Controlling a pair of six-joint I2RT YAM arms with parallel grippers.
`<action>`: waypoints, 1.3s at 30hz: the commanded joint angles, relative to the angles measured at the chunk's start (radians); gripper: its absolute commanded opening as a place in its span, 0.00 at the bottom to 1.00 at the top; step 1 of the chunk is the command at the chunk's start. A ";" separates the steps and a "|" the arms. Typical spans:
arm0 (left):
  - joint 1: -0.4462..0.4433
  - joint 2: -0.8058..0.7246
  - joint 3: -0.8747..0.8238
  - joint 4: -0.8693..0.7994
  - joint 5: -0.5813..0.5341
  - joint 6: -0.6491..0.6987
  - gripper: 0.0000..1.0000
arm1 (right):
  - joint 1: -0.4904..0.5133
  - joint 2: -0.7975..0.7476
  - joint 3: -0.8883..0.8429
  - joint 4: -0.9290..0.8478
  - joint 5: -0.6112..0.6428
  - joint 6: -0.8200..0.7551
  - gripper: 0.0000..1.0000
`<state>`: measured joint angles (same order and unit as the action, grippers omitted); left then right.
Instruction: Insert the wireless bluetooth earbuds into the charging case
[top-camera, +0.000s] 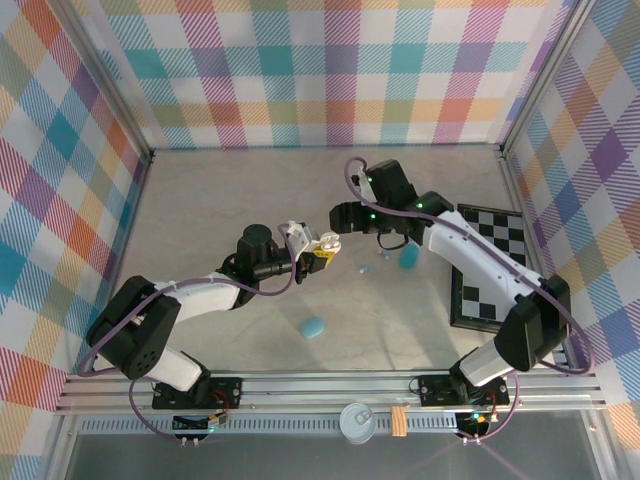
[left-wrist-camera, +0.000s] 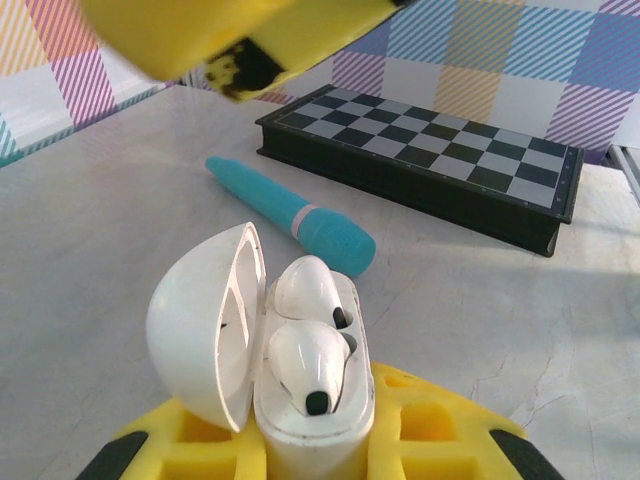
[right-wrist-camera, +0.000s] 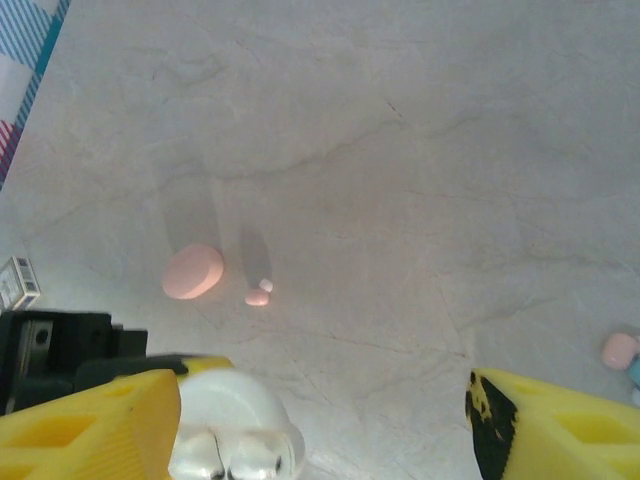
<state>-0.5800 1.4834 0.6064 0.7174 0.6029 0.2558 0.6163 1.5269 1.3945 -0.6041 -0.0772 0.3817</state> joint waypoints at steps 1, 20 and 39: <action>0.003 -0.042 -0.005 0.049 -0.001 0.044 0.00 | 0.003 0.070 0.063 -0.069 -0.039 0.020 0.78; 0.035 -0.045 0.008 0.040 -0.014 -0.007 0.00 | 0.003 -0.009 0.003 -0.062 -0.061 -0.085 0.79; 0.066 -0.203 0.058 -0.303 0.218 0.157 0.00 | 0.000 -0.231 -0.236 0.035 -0.427 -0.990 0.74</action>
<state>-0.5201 1.3052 0.6300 0.4854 0.7597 0.3580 0.6163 1.2724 1.1130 -0.4850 -0.3904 -0.3862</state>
